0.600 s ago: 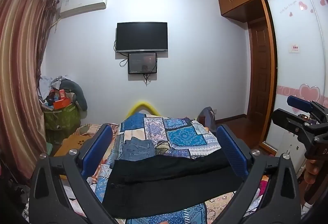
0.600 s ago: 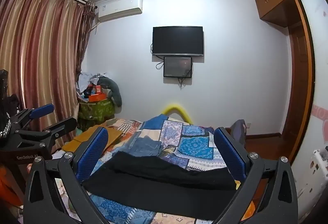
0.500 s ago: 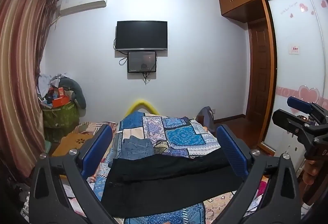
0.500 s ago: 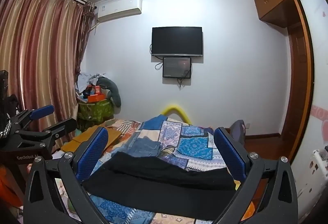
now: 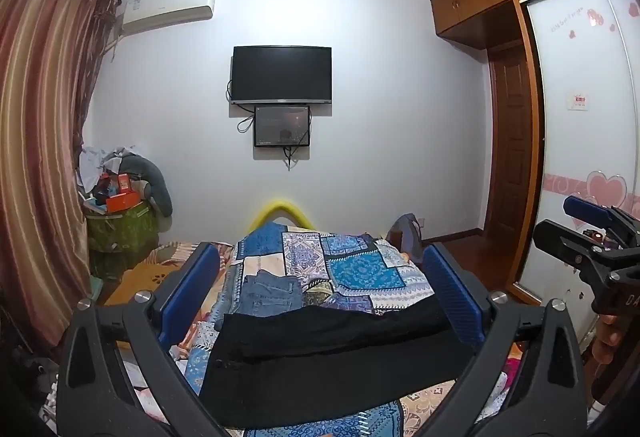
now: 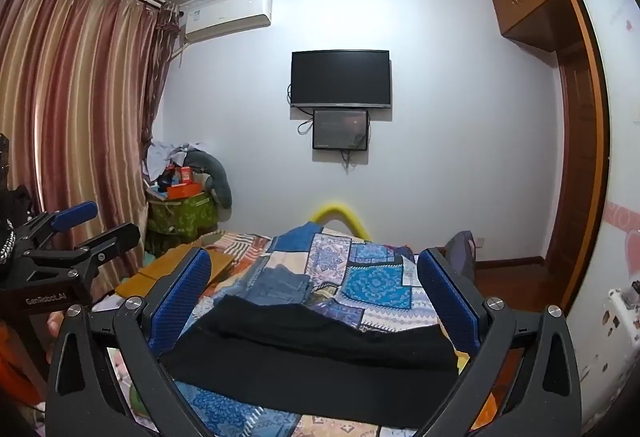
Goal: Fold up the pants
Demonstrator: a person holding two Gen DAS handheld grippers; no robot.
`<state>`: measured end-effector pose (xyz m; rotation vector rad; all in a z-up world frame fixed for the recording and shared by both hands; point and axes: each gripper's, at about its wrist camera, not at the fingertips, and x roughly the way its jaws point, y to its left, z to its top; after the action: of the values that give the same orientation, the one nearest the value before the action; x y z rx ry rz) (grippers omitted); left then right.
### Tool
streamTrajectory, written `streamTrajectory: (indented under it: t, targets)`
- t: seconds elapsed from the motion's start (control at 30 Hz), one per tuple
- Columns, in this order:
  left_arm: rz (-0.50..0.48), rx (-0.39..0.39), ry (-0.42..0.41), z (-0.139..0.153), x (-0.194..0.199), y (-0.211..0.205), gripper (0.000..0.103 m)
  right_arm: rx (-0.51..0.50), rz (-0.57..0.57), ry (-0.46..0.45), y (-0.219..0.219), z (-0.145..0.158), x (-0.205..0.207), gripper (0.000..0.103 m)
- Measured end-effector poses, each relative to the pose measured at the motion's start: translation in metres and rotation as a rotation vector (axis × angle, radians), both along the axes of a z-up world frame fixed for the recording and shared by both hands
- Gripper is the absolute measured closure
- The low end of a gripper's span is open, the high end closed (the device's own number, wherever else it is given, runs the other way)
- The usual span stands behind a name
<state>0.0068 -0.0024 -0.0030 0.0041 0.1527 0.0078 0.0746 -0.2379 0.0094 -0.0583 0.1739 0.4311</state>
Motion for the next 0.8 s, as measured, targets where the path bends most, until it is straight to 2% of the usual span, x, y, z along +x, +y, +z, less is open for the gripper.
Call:
streamTrajectory:
  t: [0.8]
  targets:
    - [0.008,-0.004,-0.007,0.0017,-0.0017,0.0037,0.0,0.008,0.001,-0.002,-0.0011,-0.0056,-0.0005,0.0]
